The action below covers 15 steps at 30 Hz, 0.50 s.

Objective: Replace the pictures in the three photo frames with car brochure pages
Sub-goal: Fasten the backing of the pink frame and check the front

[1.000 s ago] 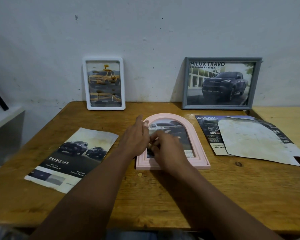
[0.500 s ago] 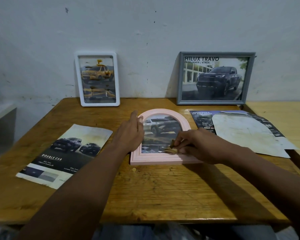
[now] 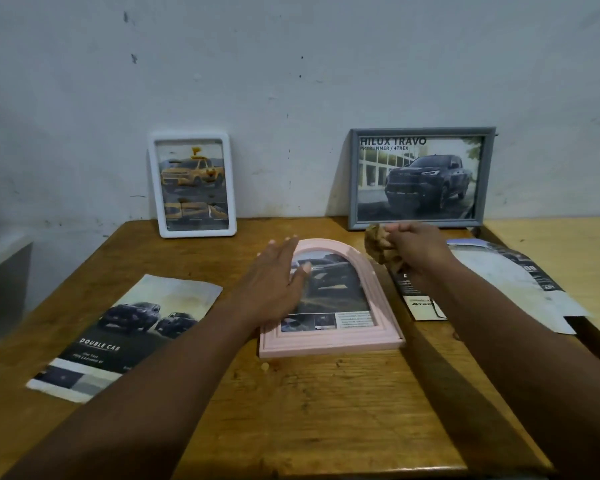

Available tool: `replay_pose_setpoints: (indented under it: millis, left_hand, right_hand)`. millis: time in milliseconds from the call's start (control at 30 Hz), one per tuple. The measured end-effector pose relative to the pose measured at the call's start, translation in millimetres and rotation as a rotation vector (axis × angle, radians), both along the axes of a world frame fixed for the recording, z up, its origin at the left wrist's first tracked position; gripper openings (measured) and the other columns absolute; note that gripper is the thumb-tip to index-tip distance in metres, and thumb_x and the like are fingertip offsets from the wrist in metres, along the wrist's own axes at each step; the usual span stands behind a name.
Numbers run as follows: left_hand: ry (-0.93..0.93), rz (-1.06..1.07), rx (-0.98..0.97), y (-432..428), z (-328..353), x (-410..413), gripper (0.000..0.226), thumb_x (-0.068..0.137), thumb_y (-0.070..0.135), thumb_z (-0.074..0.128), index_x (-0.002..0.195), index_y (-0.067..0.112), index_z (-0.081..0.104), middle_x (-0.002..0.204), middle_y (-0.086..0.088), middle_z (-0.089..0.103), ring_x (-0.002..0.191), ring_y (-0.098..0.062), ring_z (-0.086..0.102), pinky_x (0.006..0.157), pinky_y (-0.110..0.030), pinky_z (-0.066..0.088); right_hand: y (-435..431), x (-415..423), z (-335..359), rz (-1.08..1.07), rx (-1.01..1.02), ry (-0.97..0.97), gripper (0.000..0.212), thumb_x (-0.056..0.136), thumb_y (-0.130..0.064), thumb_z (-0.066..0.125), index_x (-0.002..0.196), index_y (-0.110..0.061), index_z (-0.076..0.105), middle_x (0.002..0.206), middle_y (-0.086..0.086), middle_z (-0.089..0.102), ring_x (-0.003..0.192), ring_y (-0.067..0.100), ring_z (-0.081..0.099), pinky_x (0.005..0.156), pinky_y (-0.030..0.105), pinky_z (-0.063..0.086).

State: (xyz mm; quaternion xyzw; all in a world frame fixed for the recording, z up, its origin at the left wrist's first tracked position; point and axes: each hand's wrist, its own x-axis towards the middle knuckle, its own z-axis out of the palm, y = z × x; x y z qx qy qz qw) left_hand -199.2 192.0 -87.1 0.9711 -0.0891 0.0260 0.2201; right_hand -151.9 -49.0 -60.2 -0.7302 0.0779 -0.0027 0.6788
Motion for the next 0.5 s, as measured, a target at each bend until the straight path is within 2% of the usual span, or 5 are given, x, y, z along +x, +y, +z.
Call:
replay_pose_setpoints:
  millis: [67,100,200,267,500]
  left_hand:
    - [0.007,-0.062,0.045,-8,-7,-9,0.064,0.106,0.055,0.030,0.162,0.032,0.008,0.170,0.005,0.009,0.156,-0.018,0.002,0.123,-0.040,0.006]
    - [0.018,-0.090,0.072,-10,-12,-13,0.066,0.105,0.057,0.029,0.162,0.033,0.007,0.170,0.004,0.011,0.156,-0.017,0.003,0.124,-0.041,0.005]
    - [0.043,-0.122,0.135,-10,-29,-16,0.067,0.103,0.061,0.024,0.161,0.033,0.007,0.169,0.002,0.018,0.155,-0.014,0.007,0.126,-0.043,0.001]
    - [0.033,-0.088,0.126,-11,-31,-17,0.066,0.104,0.061,0.022,0.162,0.031,0.008,0.168,0.002,0.019,0.155,-0.013,0.008,0.126,-0.040,-0.001]
    - [0.001,-0.043,0.065,-13,-31,-20,0.064,0.105,0.057,0.023,0.162,0.028,0.014,0.166,-0.001,0.027,0.154,-0.015,0.015,0.126,-0.039,0.002]
  right_hand:
    - [22,13,-1,-0.038,-0.377,-0.230,0.007,0.096,-0.011,0.061,0.100,-0.015,0.066,0.091,0.004,0.068,0.073,0.014,0.068,0.059,0.025,0.054]
    - [31,18,-3,0.018,-0.529,-0.323,0.010,0.095,-0.014,0.063,0.105,-0.018,0.065,0.096,0.000,0.067,0.079,0.013,0.067,0.065,0.027,0.057]
    - [43,28,-26,0.279,-1.015,-0.372,0.023,0.096,-0.025,0.059,0.119,-0.024,0.061,0.114,0.000,0.063,0.103,0.020,0.057,0.087,0.041,0.052]
    - [39,26,-42,0.328,-1.255,-0.423,0.031,0.096,-0.025,0.053,0.126,-0.023,0.060,0.124,0.003,0.063,0.114,0.024,0.049,0.092,0.044,0.046]
    - [21,-13,-43,0.153,-1.154,-0.335,0.025,0.097,-0.032,0.050,0.107,-0.019,0.069,0.102,0.009,0.069,0.098,0.028,0.059,0.082,0.043,0.054]
